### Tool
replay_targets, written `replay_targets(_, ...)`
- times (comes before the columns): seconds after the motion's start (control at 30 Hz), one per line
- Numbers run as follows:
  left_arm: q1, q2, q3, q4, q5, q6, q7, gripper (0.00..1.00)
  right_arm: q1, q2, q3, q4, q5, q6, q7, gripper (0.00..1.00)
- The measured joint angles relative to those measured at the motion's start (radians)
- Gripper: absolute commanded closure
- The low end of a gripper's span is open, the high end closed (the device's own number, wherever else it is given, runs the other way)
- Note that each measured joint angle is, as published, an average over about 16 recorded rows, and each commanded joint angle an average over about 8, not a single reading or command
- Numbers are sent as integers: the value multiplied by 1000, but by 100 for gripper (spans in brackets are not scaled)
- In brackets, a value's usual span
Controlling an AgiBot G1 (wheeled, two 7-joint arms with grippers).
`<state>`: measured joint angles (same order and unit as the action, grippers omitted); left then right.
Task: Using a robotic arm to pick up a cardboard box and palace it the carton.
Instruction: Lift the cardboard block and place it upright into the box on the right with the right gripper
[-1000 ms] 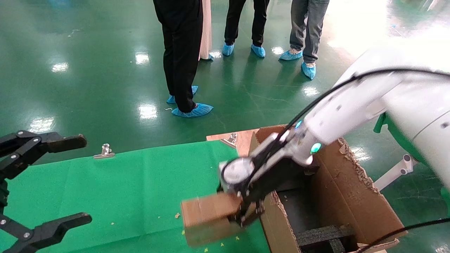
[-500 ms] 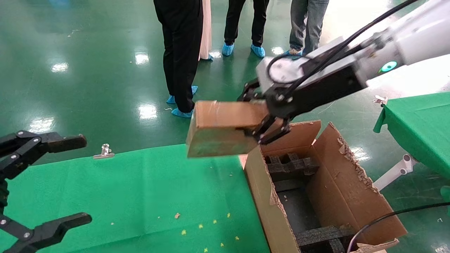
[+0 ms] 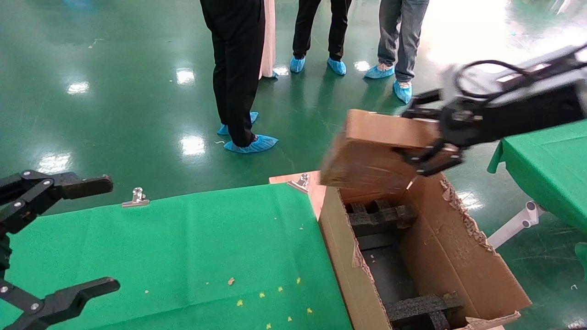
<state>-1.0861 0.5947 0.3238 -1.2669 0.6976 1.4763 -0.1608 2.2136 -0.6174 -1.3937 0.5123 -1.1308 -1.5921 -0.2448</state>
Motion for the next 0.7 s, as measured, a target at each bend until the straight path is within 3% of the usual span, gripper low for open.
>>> replay_targets(0.33, 0, 0, 0, 0, 0, 0, 0, 0, 42, 102, -102, -71, -38, 0, -35, 100)
replay_targets(0.7, 0, 0, 0, 0, -1, 0, 0, 0, 19, 143, -186, -93, -38, -1, -46, 100)
